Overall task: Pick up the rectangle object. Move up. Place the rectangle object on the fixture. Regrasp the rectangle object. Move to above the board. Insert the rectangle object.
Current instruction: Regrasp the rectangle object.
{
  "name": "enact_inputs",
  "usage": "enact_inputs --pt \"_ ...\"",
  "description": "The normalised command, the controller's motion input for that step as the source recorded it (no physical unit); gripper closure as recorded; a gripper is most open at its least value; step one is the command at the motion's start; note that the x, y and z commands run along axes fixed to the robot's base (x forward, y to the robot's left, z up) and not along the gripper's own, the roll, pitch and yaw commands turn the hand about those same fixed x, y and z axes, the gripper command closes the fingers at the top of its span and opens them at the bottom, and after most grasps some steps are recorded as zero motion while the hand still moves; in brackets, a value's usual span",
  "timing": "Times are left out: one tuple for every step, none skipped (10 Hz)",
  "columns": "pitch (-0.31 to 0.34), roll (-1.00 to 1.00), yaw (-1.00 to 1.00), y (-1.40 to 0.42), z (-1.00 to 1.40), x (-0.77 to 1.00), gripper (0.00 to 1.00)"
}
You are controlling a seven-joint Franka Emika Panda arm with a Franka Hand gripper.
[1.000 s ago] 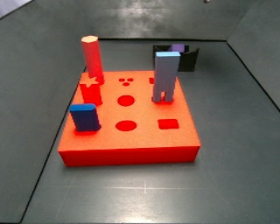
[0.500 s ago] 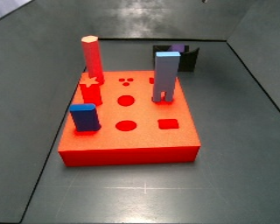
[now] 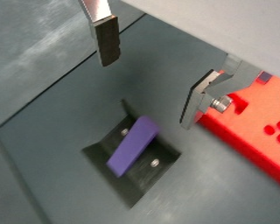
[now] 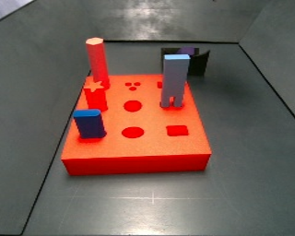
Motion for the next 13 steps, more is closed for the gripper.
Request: enact_inputs --pt "0.011 1.0 0.03 -0.02 -0.01 0.02 0.0" --pt "0.017 1.0 0.03 -0.02 -0.01 0.02 0.0" --pt "0.029 1.0 0.04 -0.02 -0.01 0.04 0.0" --pt "0.042 1.0 0.04 -0.03 -0.01 0.05 0.0" --pt "0.064 1.0 0.05 -0.03 -0.01 0.07 0.0" --pt "0.079 1.0 0.06 -0.03 -0.01 0.08 0.0" --pt "0.112 1.0 0.08 -0.04 -0.01 0.09 0.0" --pt "0.139 0.99 0.1 -0.04 -0.02 0.09 0.0" --pt "0.133 0.72 0.13 -0.04 -0.01 0.09 0.0" --pt "0.128 0.59 0.14 -0.04 -0.02 0.09 0.0" --pt "0.106 0.35 0.15 -0.03 -0.02 0.09 0.0" --pt "0.079 0.22 0.17 -0.03 0.0 0.08 0.0" --pt "0.056 0.16 0.19 0.08 -1.0 0.03 0.0"
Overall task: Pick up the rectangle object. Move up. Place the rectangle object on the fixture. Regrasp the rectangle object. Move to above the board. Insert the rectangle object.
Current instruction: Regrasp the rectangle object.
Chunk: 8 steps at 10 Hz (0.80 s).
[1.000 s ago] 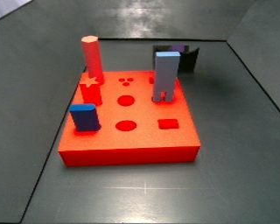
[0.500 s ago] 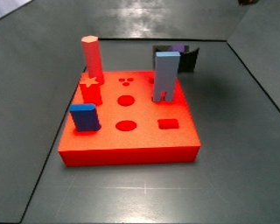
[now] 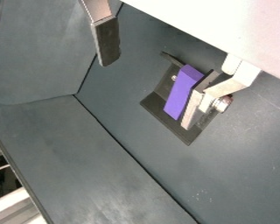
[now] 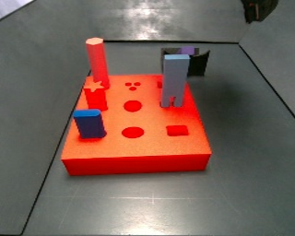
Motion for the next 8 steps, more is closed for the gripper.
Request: enact_inputs --pt "0.038 0.15 0.19 0.08 -1.0 0.03 0.0" --pt "-0.009 0.13 0.17 0.07 -1.0 0.04 0.0" --pt "-0.044 0.11 0.16 0.06 -1.0 0.06 0.0" --pt "-0.081 0.08 0.13 0.06 -1.0 0.07 0.0" --pt "-0.101 0.08 0.11 0.06 -1.0 0.07 0.0" --pt "-0.124 0.07 0.07 0.05 -1.0 0.08 0.0" --pt "-0.131 0.07 0.04 0.04 -1.0 0.08 0.0" --pt "-0.117 0.07 0.0 0.04 -1.0 0.09 0.0"
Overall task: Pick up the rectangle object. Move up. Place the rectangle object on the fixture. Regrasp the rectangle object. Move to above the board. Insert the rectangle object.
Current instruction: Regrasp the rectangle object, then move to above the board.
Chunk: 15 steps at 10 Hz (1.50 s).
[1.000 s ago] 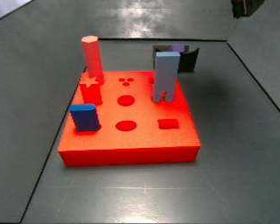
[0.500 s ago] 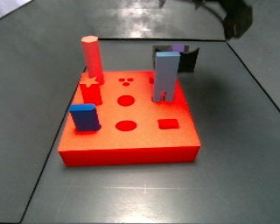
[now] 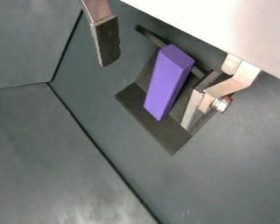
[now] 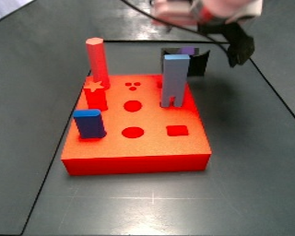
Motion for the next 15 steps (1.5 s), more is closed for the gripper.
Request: enact_inputs --pt "-0.107 0.07 -0.02 0.03 -1.0 0.1 0.0" --pt "-0.076 0.07 -0.04 0.03 -0.9 0.11 0.0" --pt "-0.051 0.07 -0.05 0.02 -0.74 0.1 0.0" --pt "-0.029 0.06 -0.05 0.01 -0.55 0.08 0.0" --pt "-0.018 0.06 -0.04 0.01 -0.4 0.07 0.0" --pt "-0.007 0.05 -0.02 0.01 -0.21 0.06 0.0" --pt "0.009 0.04 -0.02 0.0 -0.18 0.02 0.0" --pt "0.003 0.04 -0.02 0.0 -0.17 0.01 0.0" --pt "0.003 0.04 -0.02 0.0 -0.17 0.01 0.0" --pt "0.0 0.0 0.0 0.0 -0.33 0.0 1.0" --pt "0.049 -0.25 0.04 0.16 1.0 -0.07 1.0" --pt "0.05 -0.25 0.04 0.16 1.0 -0.07 1.0" --pt "0.043 -0.24 0.03 0.16 1.0 -0.08 1.0" --pt "0.0 -0.19 0.04 0.15 1.0 -0.08 1.0" --pt "-0.022 -0.15 0.04 0.14 1.0 -0.08 1.0"
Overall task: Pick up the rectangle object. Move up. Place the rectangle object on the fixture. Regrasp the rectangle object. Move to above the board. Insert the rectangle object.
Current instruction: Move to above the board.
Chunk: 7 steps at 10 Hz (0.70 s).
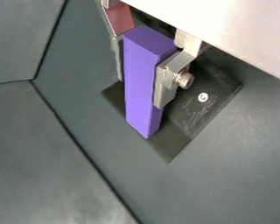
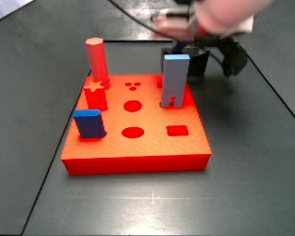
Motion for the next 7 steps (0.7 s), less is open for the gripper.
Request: enact_inputs --pt "-0.033 -0.11 0.03 0.14 1.0 -0.08 1.0" --pt "-0.035 -0.1 0.02 0.14 1.0 -0.08 1.0" --pt "-0.033 -0.07 0.0 0.13 1.0 -0.08 1.0" --pt "-0.024 -0.06 -0.01 0.12 1.0 -0.08 1.0" --pt "-0.011 -0.05 -0.02 0.12 1.0 -0.08 1.0" --pt "0.003 -0.05 -0.02 0.11 1.0 -0.08 1.0" --pt "0.011 -0.06 -0.02 0.1 1.0 -0.08 1.0"
